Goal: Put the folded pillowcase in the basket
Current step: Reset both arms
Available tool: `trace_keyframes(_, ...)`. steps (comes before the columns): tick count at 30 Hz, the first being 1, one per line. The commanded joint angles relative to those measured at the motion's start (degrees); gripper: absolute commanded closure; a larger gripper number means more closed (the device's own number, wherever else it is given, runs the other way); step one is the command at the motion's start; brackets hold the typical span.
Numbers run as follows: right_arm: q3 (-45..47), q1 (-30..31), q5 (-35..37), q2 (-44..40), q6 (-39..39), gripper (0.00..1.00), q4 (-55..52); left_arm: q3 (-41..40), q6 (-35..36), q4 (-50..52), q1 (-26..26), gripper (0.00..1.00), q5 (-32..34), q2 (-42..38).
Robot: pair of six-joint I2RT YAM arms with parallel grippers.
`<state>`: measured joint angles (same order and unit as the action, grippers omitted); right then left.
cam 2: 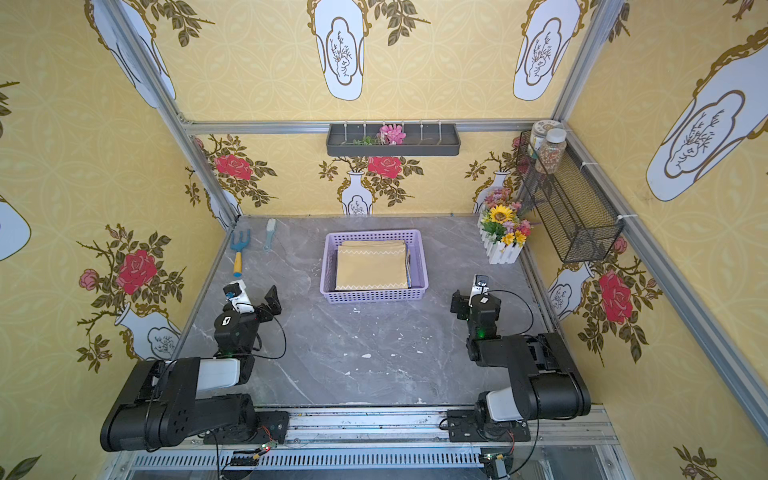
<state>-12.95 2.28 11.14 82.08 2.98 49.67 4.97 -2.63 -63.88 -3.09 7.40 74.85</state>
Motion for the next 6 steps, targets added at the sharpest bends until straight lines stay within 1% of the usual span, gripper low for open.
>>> trace_keyframes(1, -0.1, 0.0, 0.8, 0.1, 0.2, 0.03, 2.7, -0.2, -0.1, -1.7, 0.0, 0.0, -0.5, 0.1)
trace_keyframes(6, -0.1, 0.0, 0.5, 0.0, 0.3, 0.03, 2.7, -0.2, -0.1, -1.7, 0.0, 0.0, -0.5, 0.1)
